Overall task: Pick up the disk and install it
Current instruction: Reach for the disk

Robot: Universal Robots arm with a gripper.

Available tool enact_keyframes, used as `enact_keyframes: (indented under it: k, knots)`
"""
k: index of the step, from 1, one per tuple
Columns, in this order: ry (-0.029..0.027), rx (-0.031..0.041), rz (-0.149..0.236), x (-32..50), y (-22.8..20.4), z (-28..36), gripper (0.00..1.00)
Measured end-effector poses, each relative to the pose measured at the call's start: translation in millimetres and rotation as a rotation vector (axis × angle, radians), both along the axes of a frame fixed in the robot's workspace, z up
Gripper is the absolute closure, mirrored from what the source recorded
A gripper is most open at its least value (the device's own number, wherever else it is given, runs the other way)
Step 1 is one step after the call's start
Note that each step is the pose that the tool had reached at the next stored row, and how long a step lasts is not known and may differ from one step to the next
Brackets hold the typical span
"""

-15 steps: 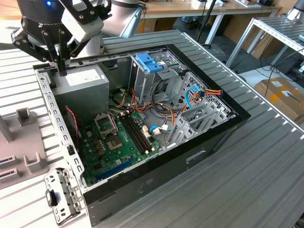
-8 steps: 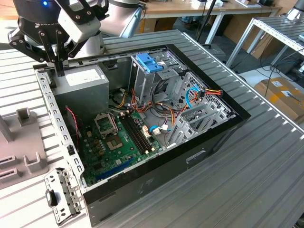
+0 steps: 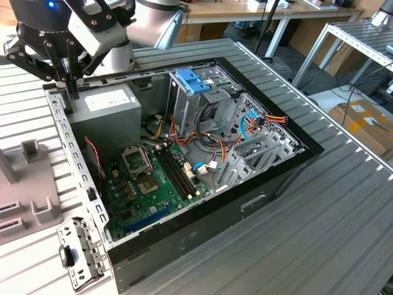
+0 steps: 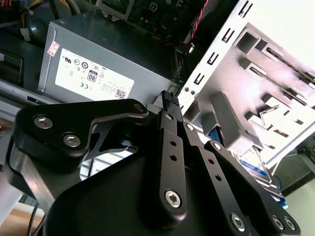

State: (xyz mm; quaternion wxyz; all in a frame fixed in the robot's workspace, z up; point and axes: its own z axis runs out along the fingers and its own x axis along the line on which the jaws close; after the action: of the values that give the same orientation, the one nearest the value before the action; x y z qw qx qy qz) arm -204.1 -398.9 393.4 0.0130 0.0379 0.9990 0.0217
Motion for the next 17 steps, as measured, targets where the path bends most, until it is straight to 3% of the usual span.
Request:
enact_keyframes:
  k: [17]
  knots:
    - [-0.0001,0.0001,0.0,-12.7,0.0,0.0,0.89]
